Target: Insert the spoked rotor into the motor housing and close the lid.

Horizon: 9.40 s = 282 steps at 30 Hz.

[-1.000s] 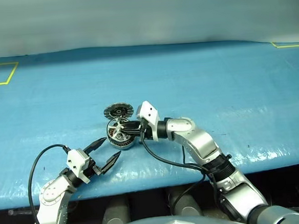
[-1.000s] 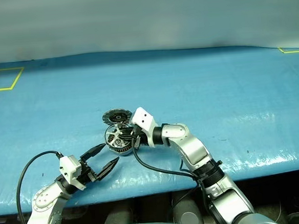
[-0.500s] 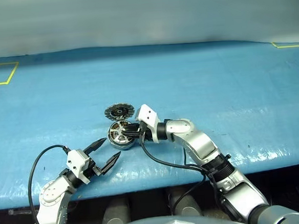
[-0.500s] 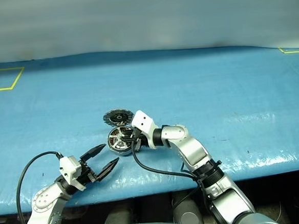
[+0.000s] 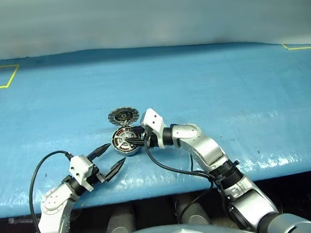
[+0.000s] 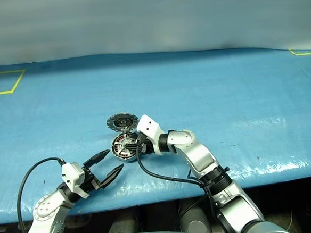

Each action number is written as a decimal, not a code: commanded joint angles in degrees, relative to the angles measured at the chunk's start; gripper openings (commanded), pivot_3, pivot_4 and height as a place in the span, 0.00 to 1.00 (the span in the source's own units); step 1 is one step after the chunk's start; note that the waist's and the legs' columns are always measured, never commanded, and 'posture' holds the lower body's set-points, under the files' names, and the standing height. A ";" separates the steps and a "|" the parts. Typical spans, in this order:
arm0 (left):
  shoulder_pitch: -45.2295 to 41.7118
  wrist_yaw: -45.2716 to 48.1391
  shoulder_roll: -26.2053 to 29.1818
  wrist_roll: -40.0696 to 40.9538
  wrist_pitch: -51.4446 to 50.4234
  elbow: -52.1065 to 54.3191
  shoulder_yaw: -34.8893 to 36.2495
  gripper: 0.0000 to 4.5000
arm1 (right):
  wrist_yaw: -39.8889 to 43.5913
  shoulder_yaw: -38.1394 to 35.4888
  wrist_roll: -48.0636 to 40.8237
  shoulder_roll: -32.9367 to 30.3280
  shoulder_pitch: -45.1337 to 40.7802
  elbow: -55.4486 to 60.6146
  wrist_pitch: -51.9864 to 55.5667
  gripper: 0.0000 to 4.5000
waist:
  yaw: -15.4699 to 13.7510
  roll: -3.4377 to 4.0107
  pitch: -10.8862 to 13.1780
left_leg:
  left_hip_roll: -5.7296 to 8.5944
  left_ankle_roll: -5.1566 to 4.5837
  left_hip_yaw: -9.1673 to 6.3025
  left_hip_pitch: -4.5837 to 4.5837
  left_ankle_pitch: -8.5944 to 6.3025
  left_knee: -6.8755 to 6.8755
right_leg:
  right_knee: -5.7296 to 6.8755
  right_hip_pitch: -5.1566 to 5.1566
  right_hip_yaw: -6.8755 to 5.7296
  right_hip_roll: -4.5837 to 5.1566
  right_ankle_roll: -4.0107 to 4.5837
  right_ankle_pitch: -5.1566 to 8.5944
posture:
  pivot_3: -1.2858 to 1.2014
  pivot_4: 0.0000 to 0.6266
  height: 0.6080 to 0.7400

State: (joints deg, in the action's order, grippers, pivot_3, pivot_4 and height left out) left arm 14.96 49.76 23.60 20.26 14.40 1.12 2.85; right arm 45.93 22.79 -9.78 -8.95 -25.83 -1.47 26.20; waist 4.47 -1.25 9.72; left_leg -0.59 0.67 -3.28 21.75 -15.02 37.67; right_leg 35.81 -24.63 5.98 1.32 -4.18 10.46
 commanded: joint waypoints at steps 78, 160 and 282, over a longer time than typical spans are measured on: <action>3.17 -6.07 5.16 0.47 -8.64 16.93 2.54 0.87 | -0.82 -0.66 -1.73 3.60 1.00 -3.02 -1.80 0.09 | 0.38 0.03 0.00 | -0.03 0.03 -0.08 -0.13 -0.02 -0.18 | 0.03 0.04 -0.16 0.02 0.12 0.13 | 0.52 0.24 1.00; 6.92 -2.73 1.38 1.85 -4.03 10.22 3.11 0.87 | -4.75 1.47 0.85 5.66 2.23 0.12 -1.89 0.35 | 0.38 -0.01 -0.01 | -0.03 0.04 -0.08 -0.09 -0.03 -0.17 | 0.03 0.01 -0.16 0.03 0.12 0.14 | 0.52 0.24 1.00; 0.51 -11.43 0.87 -7.18 -12.56 6.50 -3.28 0.00 | -14.15 -22.74 -25.70 7.67 11.42 7.66 32.89 0.99 | -0.46 0.31 -0.44 | -0.01 0.04 -0.12 -0.08 -0.03 -0.12 | 0.00 0.04 -0.18 0.08 0.10 0.14 | 0.52 0.24 1.00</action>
State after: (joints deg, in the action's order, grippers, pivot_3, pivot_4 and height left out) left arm 14.87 37.61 24.72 14.10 2.60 9.23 1.40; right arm 31.83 0.52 -32.59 -2.39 -14.05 5.84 57.73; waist 4.01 -0.94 9.28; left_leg -0.60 0.72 -3.39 21.67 -15.05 37.56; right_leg 35.82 -24.60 5.80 1.39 -4.08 10.60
